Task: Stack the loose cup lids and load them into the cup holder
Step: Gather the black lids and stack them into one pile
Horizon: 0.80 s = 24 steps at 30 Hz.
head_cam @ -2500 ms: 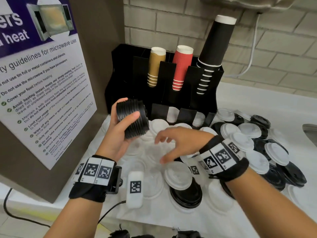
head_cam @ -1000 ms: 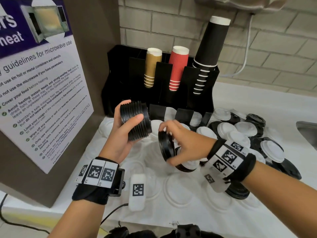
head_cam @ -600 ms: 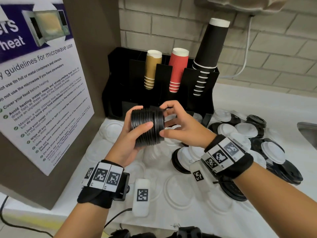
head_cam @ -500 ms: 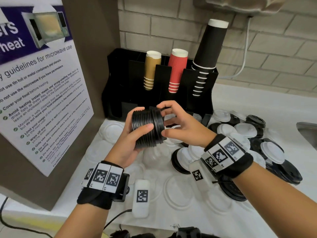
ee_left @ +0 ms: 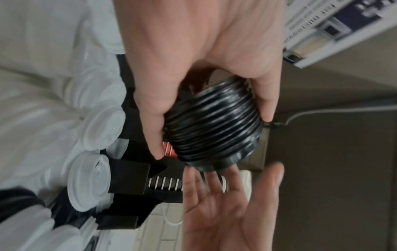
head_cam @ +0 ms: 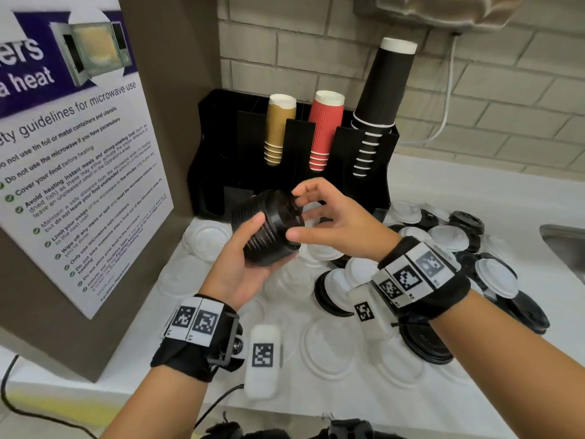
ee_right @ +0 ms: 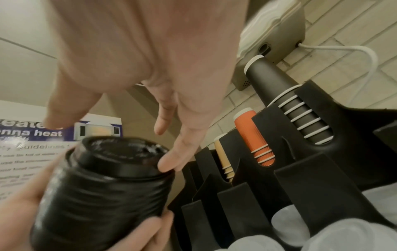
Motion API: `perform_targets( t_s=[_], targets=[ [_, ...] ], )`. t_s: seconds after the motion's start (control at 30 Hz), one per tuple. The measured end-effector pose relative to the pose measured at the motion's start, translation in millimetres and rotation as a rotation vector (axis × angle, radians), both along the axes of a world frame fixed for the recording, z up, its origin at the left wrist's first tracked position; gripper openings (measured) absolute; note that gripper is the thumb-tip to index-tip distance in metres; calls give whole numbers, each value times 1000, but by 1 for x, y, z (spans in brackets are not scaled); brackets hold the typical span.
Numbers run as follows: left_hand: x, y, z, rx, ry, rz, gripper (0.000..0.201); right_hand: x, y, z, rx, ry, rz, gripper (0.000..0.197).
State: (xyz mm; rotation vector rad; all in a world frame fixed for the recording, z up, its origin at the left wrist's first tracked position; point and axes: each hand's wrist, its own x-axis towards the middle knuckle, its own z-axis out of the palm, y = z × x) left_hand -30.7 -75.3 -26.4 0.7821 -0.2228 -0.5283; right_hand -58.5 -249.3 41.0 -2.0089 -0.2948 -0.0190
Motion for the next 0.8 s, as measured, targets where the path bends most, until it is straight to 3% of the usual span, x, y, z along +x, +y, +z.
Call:
perform_targets(
  t_s=[0.07,0.13,0.3,0.37,0.6,0.8],
  targets=[
    [1,3,-2,-57,28,-8,40,1,-9,2,-38,39,-13,60],
    [2,7,-5,-114,73,1,43,2,-23,0,-204,53,-19,64],
    [5,14,-7,-245,213,27,61,-1,-43,-31,-1224,228,207,72],
    [6,15,-7,-244,227,32,74,-4,-43,-46,-1437,221,252,80],
    [7,19,-7,-218,190,25,64,-5,-33,-69,-1583,143,248,84],
    [5,22,-5,-223,168,-7,67,-5,-31,-64,-1467,108,200,81]
  ],
)
